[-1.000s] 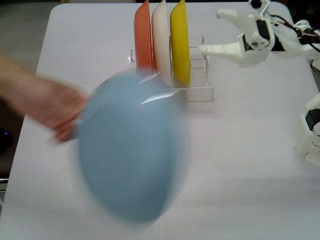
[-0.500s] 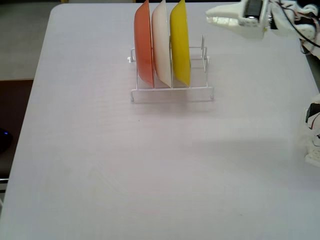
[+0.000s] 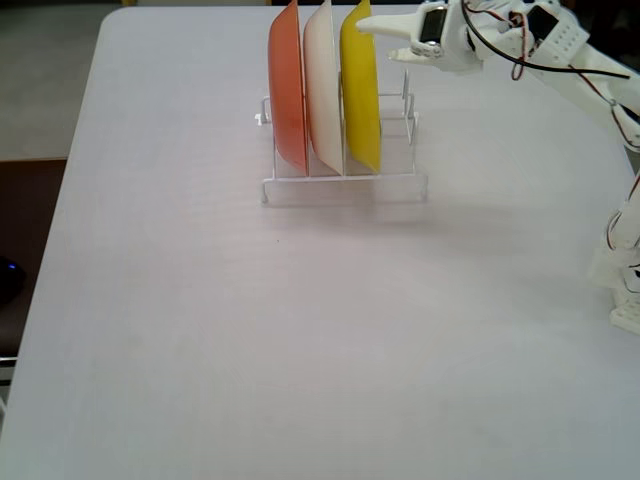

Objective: Could you take three plates?

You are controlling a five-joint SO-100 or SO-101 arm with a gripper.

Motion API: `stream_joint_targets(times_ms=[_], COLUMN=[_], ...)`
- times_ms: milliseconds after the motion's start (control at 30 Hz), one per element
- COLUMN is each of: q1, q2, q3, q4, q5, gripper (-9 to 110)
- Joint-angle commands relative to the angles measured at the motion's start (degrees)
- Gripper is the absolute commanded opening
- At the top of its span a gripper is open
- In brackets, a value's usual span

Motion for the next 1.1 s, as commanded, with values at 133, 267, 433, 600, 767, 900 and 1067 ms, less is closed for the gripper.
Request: stream_joint_targets(times_ms=[133,267,433,600,767,900,1067], q1=[1.0,0.2,0.1,-1.1,-3.2,-5.2,-8.7], q2=[-8.5,-10.9,-11.3,-6.2,1.8,7.5,15.9], q3=[-14.4,-18.4,-21.6,-24.9,-24.5,-22.1,-17.7], q4=[2.3,2.5,3.3,6.8,8.6,7.3,4.9], q5=[1.4,2.1,2.6,3.3,3.3,2.4,1.7], gripper=[33,6,0,-1,-1,-1,-1])
